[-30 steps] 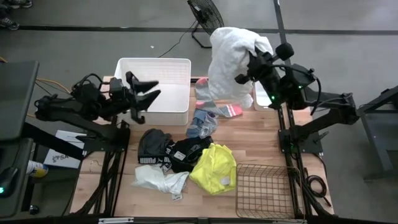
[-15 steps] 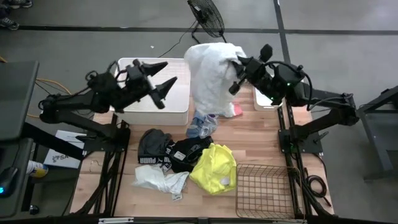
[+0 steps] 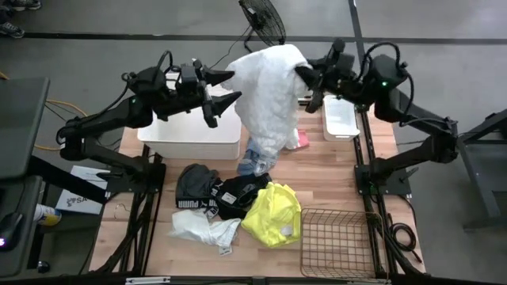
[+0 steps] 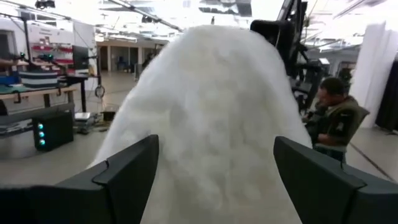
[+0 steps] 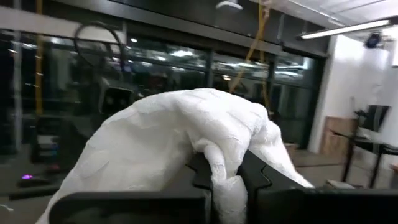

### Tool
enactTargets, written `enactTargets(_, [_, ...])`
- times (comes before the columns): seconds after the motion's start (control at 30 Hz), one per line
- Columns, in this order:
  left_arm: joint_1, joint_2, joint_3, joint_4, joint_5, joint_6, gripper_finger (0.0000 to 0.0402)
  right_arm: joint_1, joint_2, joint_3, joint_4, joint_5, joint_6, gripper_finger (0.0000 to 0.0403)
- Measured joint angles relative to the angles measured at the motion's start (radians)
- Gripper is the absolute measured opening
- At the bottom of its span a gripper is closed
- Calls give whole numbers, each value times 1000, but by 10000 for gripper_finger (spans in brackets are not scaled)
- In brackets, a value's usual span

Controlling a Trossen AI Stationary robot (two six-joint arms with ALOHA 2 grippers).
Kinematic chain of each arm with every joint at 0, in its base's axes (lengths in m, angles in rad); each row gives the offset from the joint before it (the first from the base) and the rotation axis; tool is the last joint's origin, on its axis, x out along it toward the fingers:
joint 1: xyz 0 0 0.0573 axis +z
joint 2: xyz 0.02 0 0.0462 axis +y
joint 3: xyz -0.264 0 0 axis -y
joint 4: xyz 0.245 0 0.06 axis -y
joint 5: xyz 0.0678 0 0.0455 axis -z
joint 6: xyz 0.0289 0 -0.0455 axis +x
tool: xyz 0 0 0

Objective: Pick & Place Cloths
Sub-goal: Put the white dress into the big white bin

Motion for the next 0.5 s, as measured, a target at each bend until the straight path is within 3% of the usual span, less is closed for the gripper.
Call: enactTargets(0.5, [-1,3,10,-6,-16,7,310,-9,223,171,-14,-202,94,13])
